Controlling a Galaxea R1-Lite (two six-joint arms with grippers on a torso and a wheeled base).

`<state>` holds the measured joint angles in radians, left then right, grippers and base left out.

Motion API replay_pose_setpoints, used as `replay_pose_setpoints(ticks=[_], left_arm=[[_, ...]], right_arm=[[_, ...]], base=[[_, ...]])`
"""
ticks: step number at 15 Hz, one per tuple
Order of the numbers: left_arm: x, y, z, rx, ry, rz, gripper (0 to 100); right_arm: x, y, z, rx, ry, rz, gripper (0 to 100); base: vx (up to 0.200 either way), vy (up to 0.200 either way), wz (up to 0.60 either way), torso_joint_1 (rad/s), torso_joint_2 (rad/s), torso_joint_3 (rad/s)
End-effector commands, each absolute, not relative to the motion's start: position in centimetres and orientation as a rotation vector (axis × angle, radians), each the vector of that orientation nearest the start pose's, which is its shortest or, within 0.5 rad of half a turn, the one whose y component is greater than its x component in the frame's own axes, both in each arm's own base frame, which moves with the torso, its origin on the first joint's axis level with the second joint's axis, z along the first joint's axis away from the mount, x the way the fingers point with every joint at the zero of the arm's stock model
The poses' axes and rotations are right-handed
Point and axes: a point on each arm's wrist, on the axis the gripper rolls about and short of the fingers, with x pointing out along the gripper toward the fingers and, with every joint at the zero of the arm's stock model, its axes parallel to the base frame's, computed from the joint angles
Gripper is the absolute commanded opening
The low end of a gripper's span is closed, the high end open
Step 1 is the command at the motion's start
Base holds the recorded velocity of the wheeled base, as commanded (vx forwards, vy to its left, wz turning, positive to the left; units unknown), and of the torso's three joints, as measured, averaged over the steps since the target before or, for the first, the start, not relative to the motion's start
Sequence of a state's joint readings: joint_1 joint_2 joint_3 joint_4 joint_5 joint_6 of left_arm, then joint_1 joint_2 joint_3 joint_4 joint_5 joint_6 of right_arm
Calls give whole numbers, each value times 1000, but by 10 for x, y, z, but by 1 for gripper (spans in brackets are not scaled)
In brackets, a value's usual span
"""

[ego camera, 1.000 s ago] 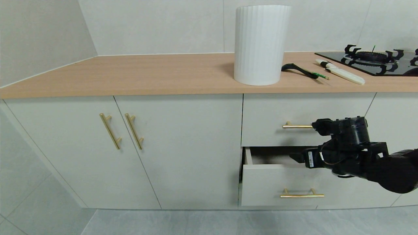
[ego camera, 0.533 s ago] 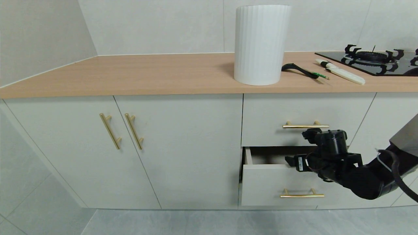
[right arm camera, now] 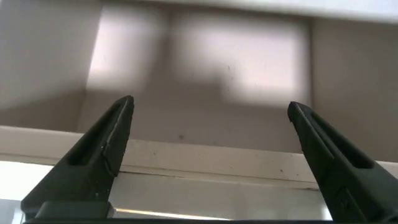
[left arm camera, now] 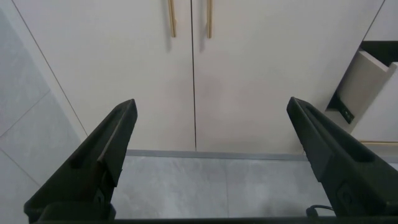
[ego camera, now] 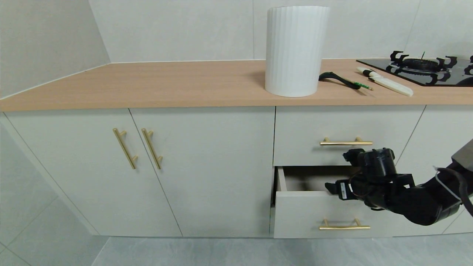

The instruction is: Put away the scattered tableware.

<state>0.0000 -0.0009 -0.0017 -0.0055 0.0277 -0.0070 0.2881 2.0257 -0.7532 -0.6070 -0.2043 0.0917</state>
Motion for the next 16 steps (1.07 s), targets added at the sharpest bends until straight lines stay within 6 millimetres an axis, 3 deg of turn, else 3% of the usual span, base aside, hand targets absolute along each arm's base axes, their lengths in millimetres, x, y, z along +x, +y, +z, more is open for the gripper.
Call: replay_pose_setpoints(ticks=[1, 8, 16], left_arm=[[-23, 1, 77, -6, -8, 28, 100], [-23, 1, 77, -8, -8, 29, 100], [-23, 1, 77, -6, -8, 28, 100]], right_arm=[[314, 89, 80, -71, 641, 65, 100], [278, 87, 111, -104, 854, 156, 100], [257, 81, 103, -289, 1057, 224, 100]], base=[[0, 0, 0, 0, 0, 0], [0, 0, 0, 0, 0, 0], [0, 0, 0, 0, 0, 0]])
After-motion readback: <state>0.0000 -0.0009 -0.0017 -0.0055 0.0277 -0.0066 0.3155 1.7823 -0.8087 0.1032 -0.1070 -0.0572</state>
